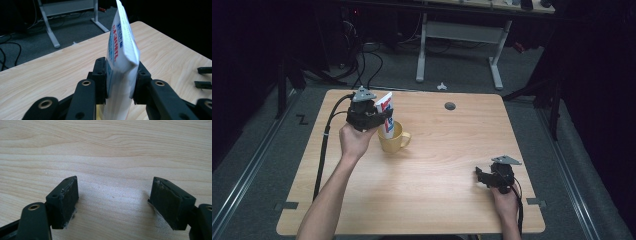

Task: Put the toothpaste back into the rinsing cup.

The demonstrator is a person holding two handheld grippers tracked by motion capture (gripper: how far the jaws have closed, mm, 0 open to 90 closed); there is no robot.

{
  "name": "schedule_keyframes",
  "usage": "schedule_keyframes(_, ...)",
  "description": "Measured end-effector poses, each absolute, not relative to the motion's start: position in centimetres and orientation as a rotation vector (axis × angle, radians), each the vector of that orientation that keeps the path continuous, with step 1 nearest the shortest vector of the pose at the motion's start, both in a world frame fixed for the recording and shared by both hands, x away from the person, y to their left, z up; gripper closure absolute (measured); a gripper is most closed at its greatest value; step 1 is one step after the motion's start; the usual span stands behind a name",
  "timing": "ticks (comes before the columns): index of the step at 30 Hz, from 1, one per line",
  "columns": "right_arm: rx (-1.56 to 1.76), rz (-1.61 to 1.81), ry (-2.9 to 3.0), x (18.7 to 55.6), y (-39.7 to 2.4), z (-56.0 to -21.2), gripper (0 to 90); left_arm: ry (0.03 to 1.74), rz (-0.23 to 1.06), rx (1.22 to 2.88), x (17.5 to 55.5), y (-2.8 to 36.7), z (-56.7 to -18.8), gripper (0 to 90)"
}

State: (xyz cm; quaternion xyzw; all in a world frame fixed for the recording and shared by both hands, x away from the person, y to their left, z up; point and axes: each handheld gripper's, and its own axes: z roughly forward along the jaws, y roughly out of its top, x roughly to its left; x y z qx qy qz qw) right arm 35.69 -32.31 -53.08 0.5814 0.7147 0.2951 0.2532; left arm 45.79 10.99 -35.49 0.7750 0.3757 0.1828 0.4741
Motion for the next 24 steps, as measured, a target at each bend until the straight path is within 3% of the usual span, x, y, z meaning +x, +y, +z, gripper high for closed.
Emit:
schedule_keyframes(15, 1.579, 0.802, 1.943, 35.7, -32.3, -53.1, 22.9, 0.94, 0.497, 1.925, 46.8, 10.1, -36.9, 69.8)
schedule_keyframes(24, 1.579, 0.802, 1.943, 35.7, -32.3, -53.1, 22.9, 0.957, 0.451, 1.899, 47.3, 10.0, -38.0, 69.8)
